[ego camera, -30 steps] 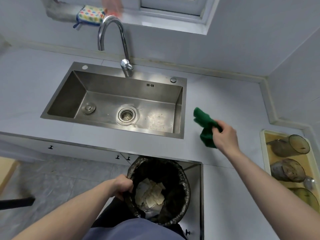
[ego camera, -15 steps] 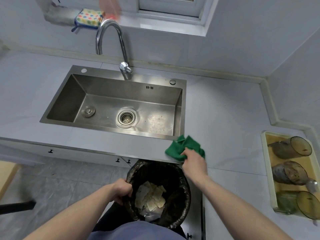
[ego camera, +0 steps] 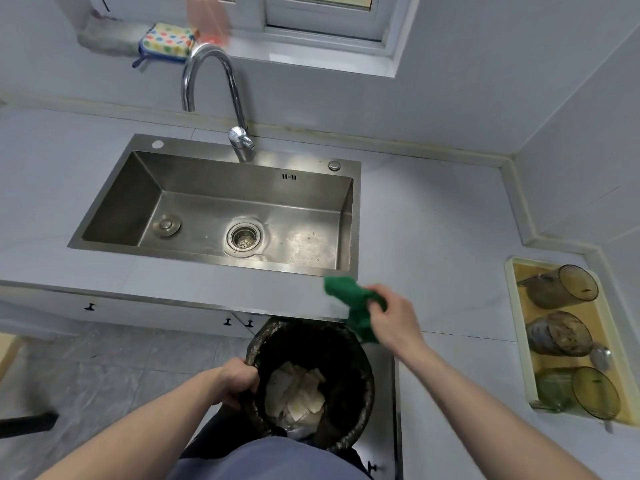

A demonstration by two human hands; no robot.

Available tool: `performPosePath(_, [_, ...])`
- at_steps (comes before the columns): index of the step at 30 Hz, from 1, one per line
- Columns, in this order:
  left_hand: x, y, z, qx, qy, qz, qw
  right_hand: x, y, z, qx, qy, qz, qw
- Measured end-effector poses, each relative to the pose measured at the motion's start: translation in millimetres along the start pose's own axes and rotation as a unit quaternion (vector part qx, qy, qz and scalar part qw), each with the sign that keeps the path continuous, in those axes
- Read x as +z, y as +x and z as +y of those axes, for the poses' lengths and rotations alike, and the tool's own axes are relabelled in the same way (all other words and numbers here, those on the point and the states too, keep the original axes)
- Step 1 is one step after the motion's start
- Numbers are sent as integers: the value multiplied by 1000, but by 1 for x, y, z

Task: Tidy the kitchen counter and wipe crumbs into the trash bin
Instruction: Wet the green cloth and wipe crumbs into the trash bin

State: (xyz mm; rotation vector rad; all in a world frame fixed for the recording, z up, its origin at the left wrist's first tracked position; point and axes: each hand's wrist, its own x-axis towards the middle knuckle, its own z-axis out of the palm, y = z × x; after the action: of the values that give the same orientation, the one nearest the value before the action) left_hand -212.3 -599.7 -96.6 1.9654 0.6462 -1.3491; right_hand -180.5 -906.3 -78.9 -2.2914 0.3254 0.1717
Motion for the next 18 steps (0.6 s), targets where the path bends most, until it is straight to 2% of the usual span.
performPosePath(4, [1, -1, -2, 2, -5, -1, 1000, -55, 32, 29, 27, -7, 119, 993])
performPosePath(6, [1, -1, -2, 3, -7, -2, 1000, -72, 47, 45, 63, -33, 152, 986])
performPosePath(8, [1, 0, -2, 3, -8, -3, 1000, -79, 53, 65, 111, -66, 146, 981])
performPosePath(12, [-2, 1, -4, -5, -6, -5, 1000, -48, 35, 96, 201, -155, 71, 965])
performPosePath(15, [-4, 1, -4, -7, -8, -3, 1000, -12, 23, 80, 198, -185, 81, 959])
performPosePath(18, [-4, -1, -4, -10, -7, -1, 1000, 13, 15, 49, 153, -200, 55, 966])
